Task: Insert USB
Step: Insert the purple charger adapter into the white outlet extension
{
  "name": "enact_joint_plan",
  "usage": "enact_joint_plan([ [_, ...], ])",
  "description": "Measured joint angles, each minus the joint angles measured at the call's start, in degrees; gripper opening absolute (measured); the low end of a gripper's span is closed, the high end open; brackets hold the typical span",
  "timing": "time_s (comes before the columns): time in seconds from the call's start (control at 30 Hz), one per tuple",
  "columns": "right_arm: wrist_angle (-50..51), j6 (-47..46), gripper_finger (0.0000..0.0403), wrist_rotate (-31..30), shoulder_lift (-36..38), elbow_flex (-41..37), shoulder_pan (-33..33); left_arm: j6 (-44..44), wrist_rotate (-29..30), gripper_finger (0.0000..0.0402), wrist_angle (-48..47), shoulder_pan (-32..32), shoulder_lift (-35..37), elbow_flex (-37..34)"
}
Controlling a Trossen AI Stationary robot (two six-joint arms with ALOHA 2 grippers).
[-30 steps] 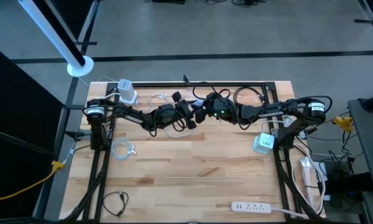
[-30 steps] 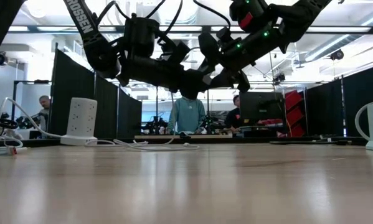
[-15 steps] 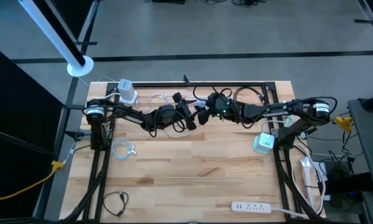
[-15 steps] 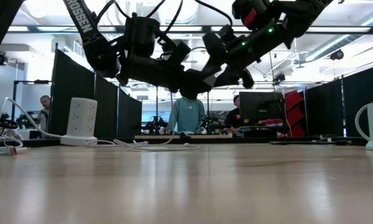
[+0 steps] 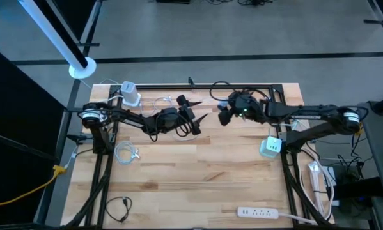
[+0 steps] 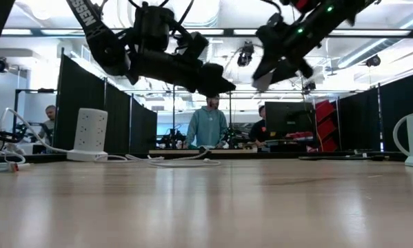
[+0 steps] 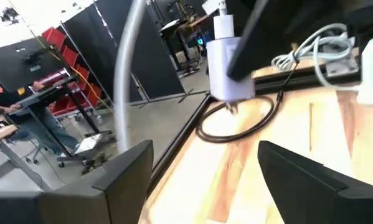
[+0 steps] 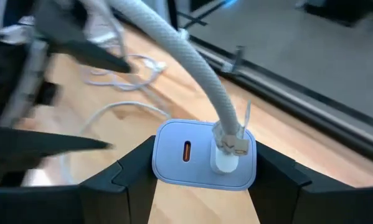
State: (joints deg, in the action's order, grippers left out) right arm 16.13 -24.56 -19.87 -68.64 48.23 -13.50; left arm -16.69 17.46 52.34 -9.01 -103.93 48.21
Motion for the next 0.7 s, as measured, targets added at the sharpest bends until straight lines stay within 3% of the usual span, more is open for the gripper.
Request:
enact_joint_plan([
  [0.23,16.91,-2.56,0.0193,-1.33,8.49,0.0,-0.54,4.17,-3.09,0.0276,-0.66,0.76,0.74,0.0],
  [0.5,43.02,-18.21,0.0193,10.66,10.64,0.02,-0.52,3.69,-3.14,0.0276,0.9,0.39,0.87,-0.02],
  [0.7,54.24,-21.87,0.0193,18.05,8.05,0.02,-0.41,1.72,-3.07,0.0276,2.07,0.09,0.89,-0.02],
])
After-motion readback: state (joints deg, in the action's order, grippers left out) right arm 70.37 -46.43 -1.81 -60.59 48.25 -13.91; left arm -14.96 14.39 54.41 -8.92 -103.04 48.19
